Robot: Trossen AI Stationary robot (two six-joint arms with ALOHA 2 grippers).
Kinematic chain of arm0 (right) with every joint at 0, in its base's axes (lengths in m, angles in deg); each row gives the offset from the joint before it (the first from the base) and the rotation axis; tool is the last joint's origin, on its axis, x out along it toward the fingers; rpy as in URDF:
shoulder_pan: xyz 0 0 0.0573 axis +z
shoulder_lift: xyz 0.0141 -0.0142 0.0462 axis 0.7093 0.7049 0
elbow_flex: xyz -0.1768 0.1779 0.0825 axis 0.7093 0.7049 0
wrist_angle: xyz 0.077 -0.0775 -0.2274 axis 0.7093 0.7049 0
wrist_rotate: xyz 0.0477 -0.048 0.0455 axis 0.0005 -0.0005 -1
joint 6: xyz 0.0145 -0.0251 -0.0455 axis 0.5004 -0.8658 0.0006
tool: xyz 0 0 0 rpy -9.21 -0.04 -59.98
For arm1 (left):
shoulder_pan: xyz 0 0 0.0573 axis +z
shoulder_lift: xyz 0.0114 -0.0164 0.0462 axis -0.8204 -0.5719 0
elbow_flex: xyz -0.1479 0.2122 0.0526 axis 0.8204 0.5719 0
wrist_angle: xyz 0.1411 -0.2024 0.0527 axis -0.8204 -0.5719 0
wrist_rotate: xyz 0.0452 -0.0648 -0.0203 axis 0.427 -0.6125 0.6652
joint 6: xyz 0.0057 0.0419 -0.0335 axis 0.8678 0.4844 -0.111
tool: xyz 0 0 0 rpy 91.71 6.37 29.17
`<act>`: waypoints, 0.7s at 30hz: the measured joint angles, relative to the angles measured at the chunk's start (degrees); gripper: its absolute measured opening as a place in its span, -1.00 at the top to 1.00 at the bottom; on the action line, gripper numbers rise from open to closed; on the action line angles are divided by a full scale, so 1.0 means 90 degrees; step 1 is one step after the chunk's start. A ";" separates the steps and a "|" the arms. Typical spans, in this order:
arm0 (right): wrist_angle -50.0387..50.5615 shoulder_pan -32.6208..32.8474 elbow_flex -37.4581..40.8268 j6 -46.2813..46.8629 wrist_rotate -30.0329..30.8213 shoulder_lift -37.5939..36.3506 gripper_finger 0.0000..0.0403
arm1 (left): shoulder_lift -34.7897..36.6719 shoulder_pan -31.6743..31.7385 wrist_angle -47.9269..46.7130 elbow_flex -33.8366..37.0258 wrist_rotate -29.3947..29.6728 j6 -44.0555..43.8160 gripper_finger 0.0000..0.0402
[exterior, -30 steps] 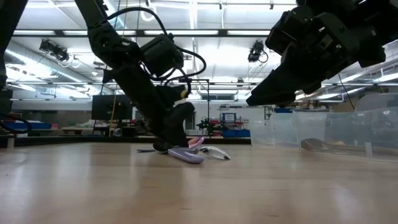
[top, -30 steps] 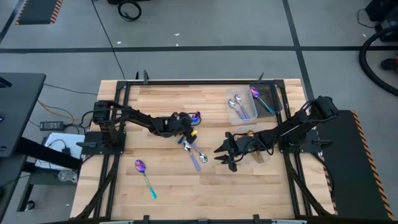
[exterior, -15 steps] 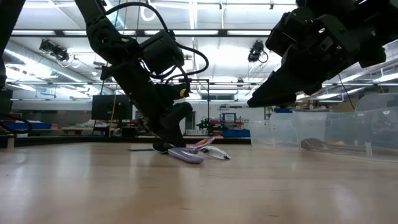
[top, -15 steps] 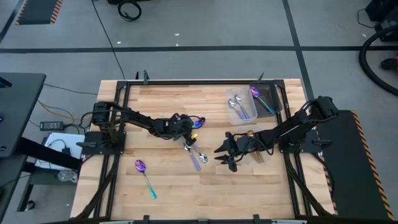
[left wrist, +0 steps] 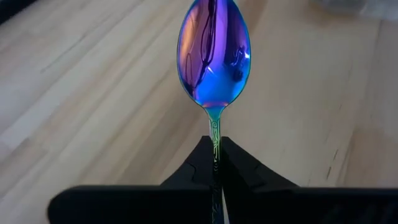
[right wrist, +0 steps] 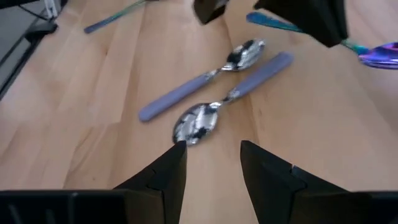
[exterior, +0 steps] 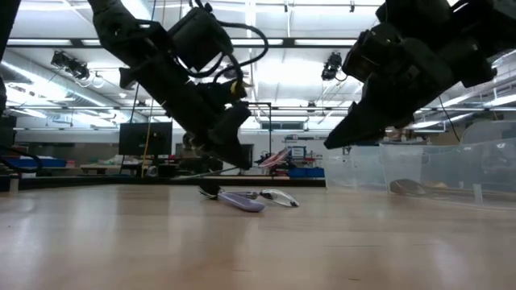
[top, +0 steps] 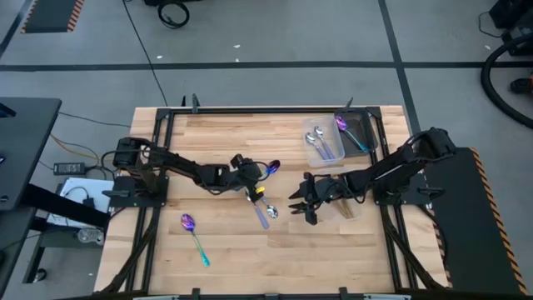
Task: Sort silverware by color (type)
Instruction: Put the blue spoon into the black bin
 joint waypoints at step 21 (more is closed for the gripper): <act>-0.0190 -0.0044 0.0000 0.0165 0.1137 -0.0264 0.18 | 0.0004 -0.0025 0.2164 -0.0012 0.0114 0.0729 0.91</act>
